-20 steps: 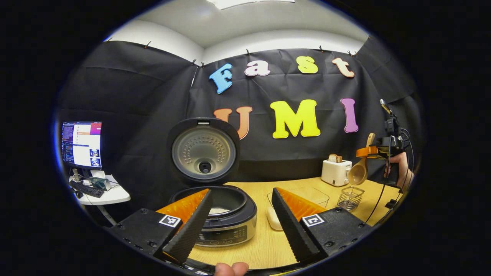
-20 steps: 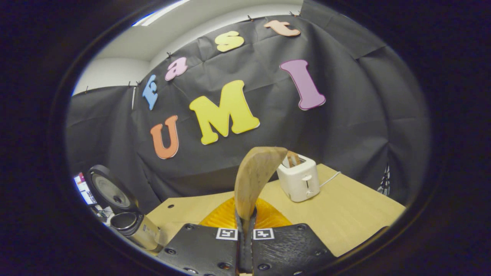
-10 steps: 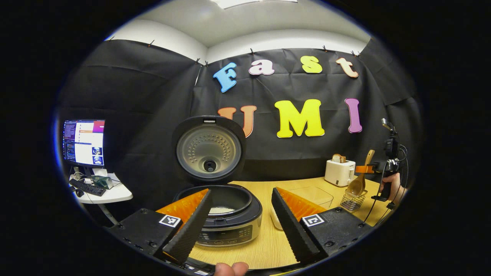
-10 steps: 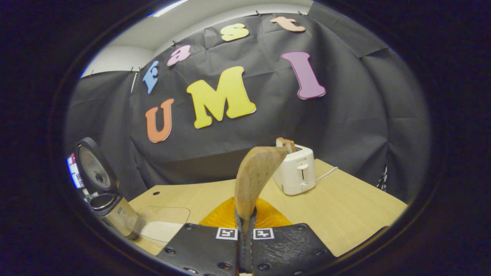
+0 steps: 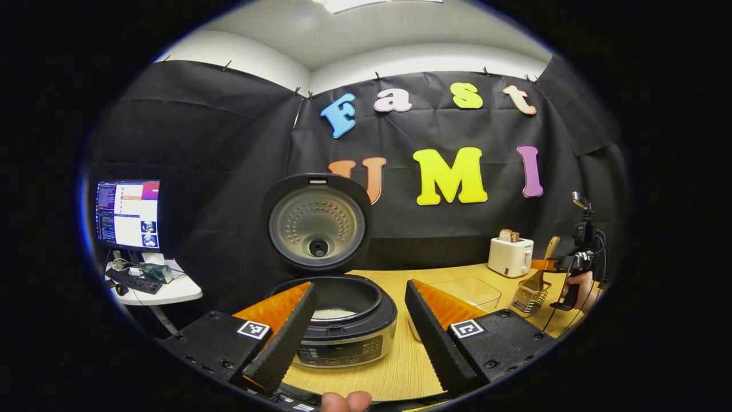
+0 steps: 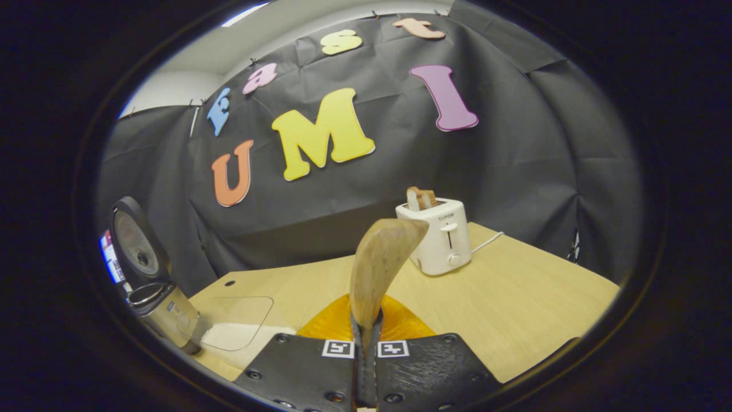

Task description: Close the left gripper, press the button to open the rice cooker; take a wooden spoon from the chopstick holder with the right hand, scoop a spoonful of rice and pour it into the rice cooker, then put the wooden spoon back into the chopstick holder.

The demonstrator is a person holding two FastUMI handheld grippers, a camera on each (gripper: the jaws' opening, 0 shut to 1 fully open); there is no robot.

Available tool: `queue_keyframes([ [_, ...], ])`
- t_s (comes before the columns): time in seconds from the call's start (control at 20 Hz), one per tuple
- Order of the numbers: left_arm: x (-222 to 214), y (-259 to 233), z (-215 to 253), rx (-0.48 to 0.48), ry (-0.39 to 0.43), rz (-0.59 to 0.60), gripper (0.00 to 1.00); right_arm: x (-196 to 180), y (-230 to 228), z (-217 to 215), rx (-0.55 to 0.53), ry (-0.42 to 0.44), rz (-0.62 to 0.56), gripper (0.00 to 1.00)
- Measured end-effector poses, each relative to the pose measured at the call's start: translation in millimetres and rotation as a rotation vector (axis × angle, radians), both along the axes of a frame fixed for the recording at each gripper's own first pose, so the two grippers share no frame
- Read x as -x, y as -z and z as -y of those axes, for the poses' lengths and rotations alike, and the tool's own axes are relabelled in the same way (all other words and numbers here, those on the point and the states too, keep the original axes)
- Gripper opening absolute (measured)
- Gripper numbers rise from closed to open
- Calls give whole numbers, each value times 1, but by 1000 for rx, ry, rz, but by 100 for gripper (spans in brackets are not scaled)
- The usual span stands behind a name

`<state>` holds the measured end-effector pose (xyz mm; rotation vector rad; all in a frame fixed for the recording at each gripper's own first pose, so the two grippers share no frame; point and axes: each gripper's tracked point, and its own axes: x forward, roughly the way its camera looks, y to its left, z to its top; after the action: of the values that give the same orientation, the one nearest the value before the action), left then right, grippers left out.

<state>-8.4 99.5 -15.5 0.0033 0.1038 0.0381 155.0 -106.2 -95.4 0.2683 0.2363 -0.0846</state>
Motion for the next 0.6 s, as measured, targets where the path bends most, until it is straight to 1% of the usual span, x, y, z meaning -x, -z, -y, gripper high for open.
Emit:
queue_keyframes([
  [0.1,0,-2,0,3,2,7,99,1,0,-1,5,-10,13,3],
  [0.15,1,-2,0,6,4,9,99,0,1,0,5,-11,17,3],
  [0.2,1,-2,-1,8,3,10,98,0,2,2,3,-7,14,6],
  [0.35,1,-3,-1,12,-2,7,99,2,12,8,11,13,-8,5],
  [0.5,2,-7,3,26,8,18,99,4,16,8,15,7,-12,5],
  [0.6,3,-6,3,25,12,17,99,5,13,8,24,5,7,8],
])
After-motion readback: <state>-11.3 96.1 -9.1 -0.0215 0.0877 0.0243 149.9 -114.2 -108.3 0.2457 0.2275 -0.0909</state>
